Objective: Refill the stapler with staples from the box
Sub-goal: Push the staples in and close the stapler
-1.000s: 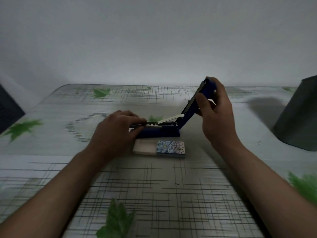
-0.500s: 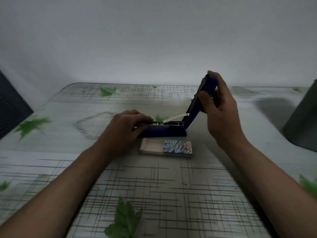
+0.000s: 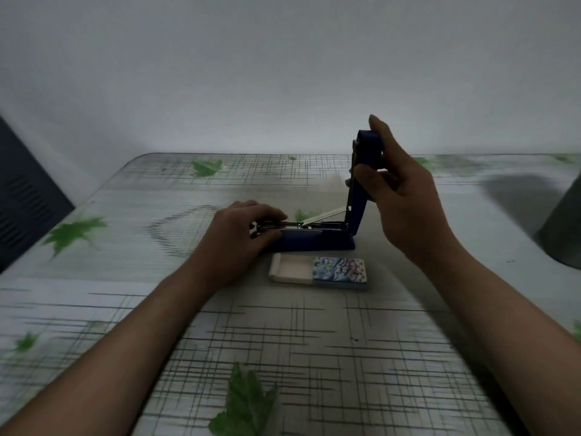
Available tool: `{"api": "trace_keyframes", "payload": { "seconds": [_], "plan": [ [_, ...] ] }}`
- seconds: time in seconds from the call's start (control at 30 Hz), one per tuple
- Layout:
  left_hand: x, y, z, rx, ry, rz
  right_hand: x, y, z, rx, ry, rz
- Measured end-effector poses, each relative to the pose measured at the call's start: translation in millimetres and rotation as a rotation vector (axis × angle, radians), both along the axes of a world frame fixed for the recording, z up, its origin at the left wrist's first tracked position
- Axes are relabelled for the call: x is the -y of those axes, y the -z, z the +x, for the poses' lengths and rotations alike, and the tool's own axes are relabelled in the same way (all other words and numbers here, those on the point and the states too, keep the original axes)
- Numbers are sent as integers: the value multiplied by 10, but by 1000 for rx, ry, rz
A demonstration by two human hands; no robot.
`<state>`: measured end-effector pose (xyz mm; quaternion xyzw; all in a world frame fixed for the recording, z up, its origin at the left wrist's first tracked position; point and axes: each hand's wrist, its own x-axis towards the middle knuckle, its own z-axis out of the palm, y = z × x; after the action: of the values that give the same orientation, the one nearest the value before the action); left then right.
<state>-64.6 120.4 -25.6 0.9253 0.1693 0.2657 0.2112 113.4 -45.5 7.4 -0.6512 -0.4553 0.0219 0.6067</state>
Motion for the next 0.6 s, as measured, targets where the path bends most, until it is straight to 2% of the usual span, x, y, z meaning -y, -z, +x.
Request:
{"api": "trace_keyframes", "payload": {
  "seconds": [0.2,0.6],
  "plan": [
    [-121,0,-47,-61,-20,0,-68,-20,-79,62,17,-29],
    [-116,40,-98,7,-7,-77,-220,-46,-216,184,35,-106]
  ]
}}
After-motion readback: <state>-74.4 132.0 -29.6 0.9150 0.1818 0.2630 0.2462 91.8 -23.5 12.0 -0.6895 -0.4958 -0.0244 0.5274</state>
